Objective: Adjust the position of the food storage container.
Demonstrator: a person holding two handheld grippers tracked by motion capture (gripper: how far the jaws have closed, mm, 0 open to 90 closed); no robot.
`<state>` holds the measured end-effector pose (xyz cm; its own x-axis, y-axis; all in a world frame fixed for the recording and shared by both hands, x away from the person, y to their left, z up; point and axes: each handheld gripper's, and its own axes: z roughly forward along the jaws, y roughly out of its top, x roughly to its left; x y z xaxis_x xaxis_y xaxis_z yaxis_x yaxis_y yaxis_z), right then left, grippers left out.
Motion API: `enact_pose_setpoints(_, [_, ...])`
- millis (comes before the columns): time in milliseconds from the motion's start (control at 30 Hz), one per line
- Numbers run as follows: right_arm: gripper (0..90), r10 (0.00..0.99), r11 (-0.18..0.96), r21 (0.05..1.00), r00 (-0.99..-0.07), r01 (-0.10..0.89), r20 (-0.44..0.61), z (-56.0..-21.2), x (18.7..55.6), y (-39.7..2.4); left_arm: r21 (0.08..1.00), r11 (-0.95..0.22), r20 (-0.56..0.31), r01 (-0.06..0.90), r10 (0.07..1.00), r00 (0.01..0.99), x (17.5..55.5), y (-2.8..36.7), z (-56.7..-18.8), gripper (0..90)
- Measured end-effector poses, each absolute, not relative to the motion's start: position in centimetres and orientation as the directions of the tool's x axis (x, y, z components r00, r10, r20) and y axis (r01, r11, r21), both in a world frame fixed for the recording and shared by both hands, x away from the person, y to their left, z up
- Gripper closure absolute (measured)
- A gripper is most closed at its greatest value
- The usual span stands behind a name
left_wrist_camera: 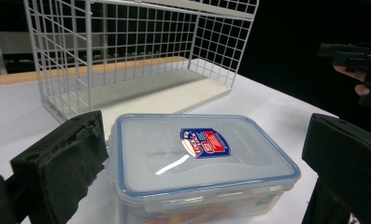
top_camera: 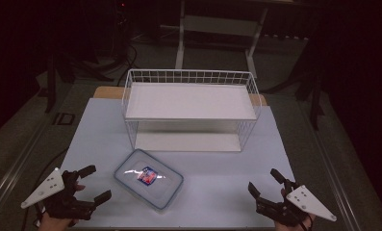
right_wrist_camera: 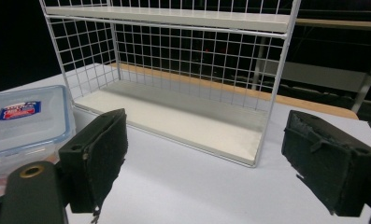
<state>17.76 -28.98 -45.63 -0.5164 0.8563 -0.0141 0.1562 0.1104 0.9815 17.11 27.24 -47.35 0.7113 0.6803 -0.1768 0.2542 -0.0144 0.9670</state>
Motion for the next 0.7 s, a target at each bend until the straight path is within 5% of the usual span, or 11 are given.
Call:
enact_pose_setpoints(467, [13.6,0.850,0.092,0.979,-0.526,0.179,0.016,-45.5,17.6,-28.9,0.961,-0.061,-0.178,0.271,0.612,0.770,17.4,26.1,-47.3,0.1])
enact_pose_setpoints(600, [13.7,0.852,0.078,0.981,-0.522,0.177,0.027,-45.4,17.6,-29.0,0.952,-0.115,-0.173,0.283,0.561,0.810,17.5,25.0,-47.4,11.2])
enact_pose_setpoints(700, [13.8,0.853,0.080,0.981,-0.522,0.176,0.024,-45.3,17.5,-29.0,0.944,-0.169,-0.162,0.282,0.507,0.846,17.4,24.1,-47.6,30.8])
